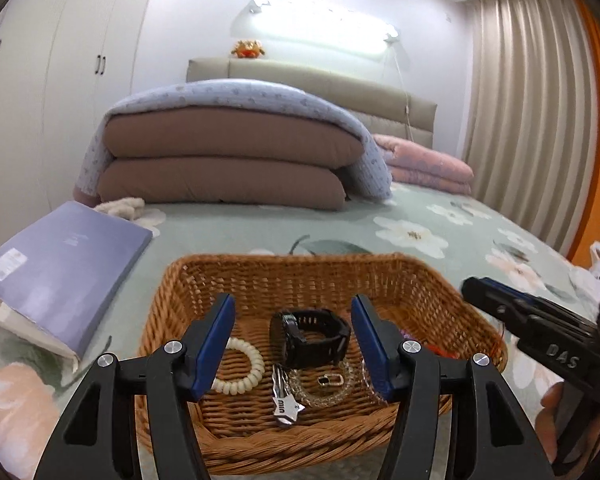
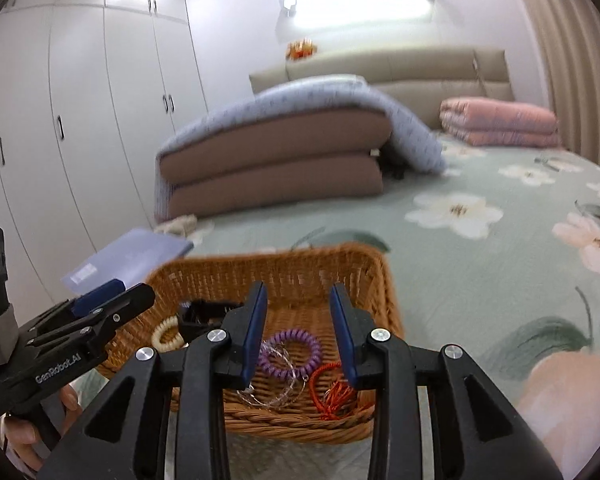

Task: Organize jewelry
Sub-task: 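Carry the wire hoop and black watch into the basket and open both tools, then move both open tools to the blue hair clip and clear beaded bracelet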

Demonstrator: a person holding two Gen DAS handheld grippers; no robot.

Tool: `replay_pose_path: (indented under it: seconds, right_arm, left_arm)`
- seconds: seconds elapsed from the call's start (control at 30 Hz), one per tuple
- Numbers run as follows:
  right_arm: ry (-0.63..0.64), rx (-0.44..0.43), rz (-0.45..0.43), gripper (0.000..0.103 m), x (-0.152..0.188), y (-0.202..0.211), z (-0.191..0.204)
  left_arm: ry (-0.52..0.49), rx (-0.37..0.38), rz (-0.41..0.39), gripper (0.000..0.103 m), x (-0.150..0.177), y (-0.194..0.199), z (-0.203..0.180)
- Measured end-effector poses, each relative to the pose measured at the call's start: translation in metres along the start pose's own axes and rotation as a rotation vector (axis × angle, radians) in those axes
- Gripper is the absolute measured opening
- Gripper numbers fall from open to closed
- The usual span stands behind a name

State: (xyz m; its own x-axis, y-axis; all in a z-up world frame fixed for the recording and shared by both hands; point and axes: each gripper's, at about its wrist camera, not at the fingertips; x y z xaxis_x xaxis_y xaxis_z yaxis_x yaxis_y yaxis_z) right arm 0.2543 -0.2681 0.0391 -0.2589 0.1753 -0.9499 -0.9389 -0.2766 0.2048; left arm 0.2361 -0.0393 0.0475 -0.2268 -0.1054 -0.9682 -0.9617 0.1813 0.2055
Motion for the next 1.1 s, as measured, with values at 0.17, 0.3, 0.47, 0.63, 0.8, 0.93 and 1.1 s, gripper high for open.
replay_pose_path:
  seconds: [0.17, 0.3, 0.47, 0.63, 0.8, 0.93, 1.1]
  right_arm:
    - [0.026, 0.053, -0.076, 0.036, -0.007, 0.035, 0.008]
    - [-0.015, 0.049, -0.062, 0.036, 0.007, 0.082, 0.007]
    - [-0.103, 0.021, 0.057, 0.036, 0.046, 0.132, 0.004]
    - [-0.154, -0.099, 0.141, 0.036, 0.076, 0.171, 0.023]
    - [-0.142, -0.156, 0.211, 0.036, 0.104, 0.192, 0.054]
    - [-0.086, -0.121, 0.263, 0.036, 0.129, 0.192, 0.075]
    - [0.0, -0.119, 0.264, 0.036, 0.138, 0.195, 0.094]
  left_arm:
    - [0.058, 0.015, -0.055, 0.062, -0.018, 0.031, 0.005]
    - [0.073, 0.068, -0.072, 0.062, -0.027, 0.089, 0.008]
    - [0.149, 0.109, -0.028, 0.062, -0.007, 0.163, 0.035]
    - [0.248, 0.02, 0.012, 0.062, 0.04, 0.223, 0.064]
    - [0.315, -0.02, 0.102, 0.062, 0.084, 0.233, 0.079]
    - [0.309, 0.005, 0.167, 0.062, 0.101, 0.225, 0.068]
    - [0.223, -0.032, 0.238, 0.062, 0.114, 0.202, 0.044]
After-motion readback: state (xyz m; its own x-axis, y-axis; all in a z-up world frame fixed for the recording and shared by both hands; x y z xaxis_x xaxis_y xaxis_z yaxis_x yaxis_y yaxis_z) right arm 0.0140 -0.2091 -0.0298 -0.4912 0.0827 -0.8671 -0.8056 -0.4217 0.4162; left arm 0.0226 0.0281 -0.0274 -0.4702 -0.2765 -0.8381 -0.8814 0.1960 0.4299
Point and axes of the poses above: each gripper's, at about its wrist camera, not at the fingertips, and y roughly against the way its jaws point, z to its left, x to its underside, and after that the axes turned 13 degrees about -z, right-handed
